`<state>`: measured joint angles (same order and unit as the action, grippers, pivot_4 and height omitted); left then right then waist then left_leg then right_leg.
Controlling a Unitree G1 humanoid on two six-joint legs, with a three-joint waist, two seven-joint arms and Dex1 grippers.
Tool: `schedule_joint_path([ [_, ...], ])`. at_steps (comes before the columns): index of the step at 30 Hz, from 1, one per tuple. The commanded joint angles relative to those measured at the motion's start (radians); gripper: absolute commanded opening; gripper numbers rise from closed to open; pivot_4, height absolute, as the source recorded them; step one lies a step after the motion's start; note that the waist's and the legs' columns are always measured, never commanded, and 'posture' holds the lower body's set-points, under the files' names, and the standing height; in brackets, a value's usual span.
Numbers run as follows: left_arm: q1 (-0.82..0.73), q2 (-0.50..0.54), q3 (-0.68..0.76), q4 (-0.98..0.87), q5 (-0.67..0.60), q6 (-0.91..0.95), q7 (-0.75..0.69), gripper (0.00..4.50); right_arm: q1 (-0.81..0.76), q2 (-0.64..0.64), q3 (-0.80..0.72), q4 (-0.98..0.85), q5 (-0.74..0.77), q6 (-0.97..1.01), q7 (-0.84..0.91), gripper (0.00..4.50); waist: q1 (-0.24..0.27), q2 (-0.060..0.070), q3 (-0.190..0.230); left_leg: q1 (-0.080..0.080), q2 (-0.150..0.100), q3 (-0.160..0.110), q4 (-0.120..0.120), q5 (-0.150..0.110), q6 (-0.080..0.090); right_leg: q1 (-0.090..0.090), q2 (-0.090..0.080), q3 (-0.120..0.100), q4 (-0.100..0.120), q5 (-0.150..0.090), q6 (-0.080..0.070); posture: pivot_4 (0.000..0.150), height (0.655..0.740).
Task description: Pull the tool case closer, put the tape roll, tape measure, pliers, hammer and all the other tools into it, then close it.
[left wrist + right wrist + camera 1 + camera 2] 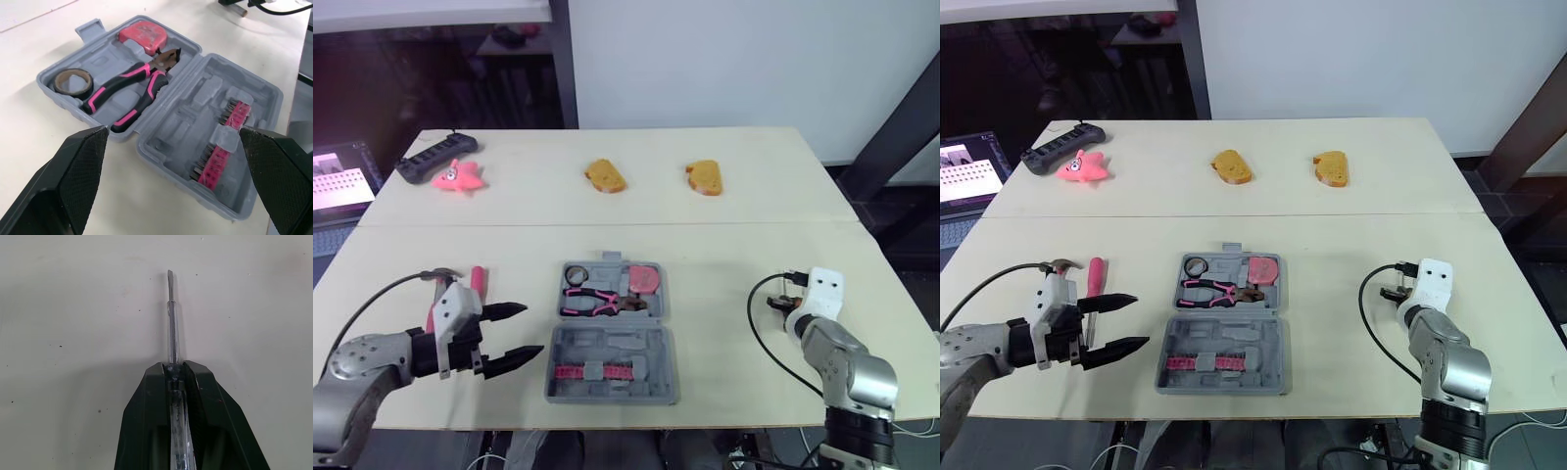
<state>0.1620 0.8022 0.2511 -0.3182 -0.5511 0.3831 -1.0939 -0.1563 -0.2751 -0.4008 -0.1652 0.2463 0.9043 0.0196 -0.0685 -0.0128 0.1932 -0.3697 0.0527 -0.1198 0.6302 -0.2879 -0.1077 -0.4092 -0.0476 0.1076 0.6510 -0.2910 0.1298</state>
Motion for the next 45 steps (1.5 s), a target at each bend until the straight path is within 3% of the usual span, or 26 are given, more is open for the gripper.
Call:
schedule_joint_path([
  [1,0.001,0.006,0.005,-0.014,0.003,-0.014,-0.001,4.5,0.011,-0.027,0.032,-0.092,0.039,-0.033,0.081,0.01,-0.001,0.001,0.0,0.0,0.0,0.0,0.0,0.0,0.0,0.0,0.0,0.0,0.0,0.0,0.0,0.15,0.74],
  [6,-0.008,0.01,-0.002,0.004,0.007,-0.019,-0.014,4.5,0.106,-0.095,0.126,-0.455,0.113,0.119,0.153,0.01,0.0,0.005,0.003,-0.001,0.0,0.0,-0.001,0.0,0.0,-0.002,0.0,0.0,0.001,0.0,0.0,0.15,0.74],
  [9,-0.024,0.021,-0.014,0.033,0.018,-0.029,-0.042,4.5,0.17,-0.071,0.177,-0.664,0.146,0.253,0.114,0.01,0.001,0.004,0.002,-0.001,0.0,-0.002,-0.001,0.0,0.0,-0.001,0.001,-0.001,0.001,0.0,0.0,0.15,0.74],
  [14,-0.06,0.031,-0.031,0.057,0.02,-0.032,-0.066,4.5,0.255,0.012,0.238,-0.834,0.106,0.415,-0.005,0.01,0.007,0.003,0.002,-0.002,0.0,-0.002,0.001,0.0,0.0,-0.002,0.0,-0.001,0.0,-0.002,-0.003,0.15,0.74],
  [21,-0.084,0.052,-0.068,0.077,0.034,-0.047,-0.132,4.5,0.38,0.247,0.384,-0.826,0.031,0.493,-0.167,0.01,0.001,0.003,0.002,-0.002,0.0,-0.001,-0.002,0.0,0.0,-0.004,0.0,-0.001,0.0,-0.002,-0.003,0.15,0.74],
  [29,-0.12,0.042,-0.084,0.09,0.042,-0.049,-0.124,4.5,0.384,0.332,0.362,-0.642,-0.014,0.363,-0.167,0.01,-0.001,0.002,0.001,-0.002,0.0,-0.001,-0.001,0.0,0.0,-0.003,0.0,-0.001,0.0,-0.002,-0.004,0.15,0.74],
  [30,-0.12,0.041,-0.085,0.085,0.041,-0.046,-0.121,4.5,0.38,0.347,0.359,-0.623,-0.013,0.336,-0.165,1.05,-0.001,0.002,0.001,-0.002,0.0,-0.001,-0.001,0.0,0.0,-0.003,0.0,-0.001,0.0,-0.002,-0.004,0.15,0.74],
  [34,-0.103,0.042,-0.075,0.078,0.041,-0.045,-0.116,4.5,0.36,0.355,0.34,-0.627,0.009,0.308,-0.139,2.89,-0.001,0.001,0.0,-0.002,0.0,-0.001,-0.001,0.0,0.0,-0.003,0.0,0.0,0.0,-0.002,-0.004,0.15,0.74],
  [37,-0.089,0.041,-0.063,0.07,0.036,-0.041,-0.106,4.5,0.301,0.282,0.269,-0.753,0.064,0.396,-0.065,4.39,0.0,0.002,0.001,-0.002,0.0,-0.001,-0.001,0.0,0.0,-0.003,0.0,0.0,0.0,-0.002,-0.003,0.15,0.74],
  [42,-0.081,0.038,-0.056,0.07,0.034,-0.044,-0.085,4.5,0.018,-0.005,0.039,-0.843,0.2,0.68,0.189,4.46,0.001,0.002,0.001,-0.002,0.0,-0.001,0.0,0.0,-0.001,-0.002,0.0,0.0,0.0,-0.001,-0.004,0.15,0.74],
  [45,-0.068,0.025,-0.071,0.056,0.035,-0.049,-0.076,4.5,-0.182,-0.462,0.194,-0.726,0.342,0.55,0.564,4.46,0.0,0.01,0.007,-0.003,0.0,-0.002,0.001,0.0,0.0,-0.002,0.0,-0.001,-0.001,-0.002,-0.004,0.15,0.74],
])
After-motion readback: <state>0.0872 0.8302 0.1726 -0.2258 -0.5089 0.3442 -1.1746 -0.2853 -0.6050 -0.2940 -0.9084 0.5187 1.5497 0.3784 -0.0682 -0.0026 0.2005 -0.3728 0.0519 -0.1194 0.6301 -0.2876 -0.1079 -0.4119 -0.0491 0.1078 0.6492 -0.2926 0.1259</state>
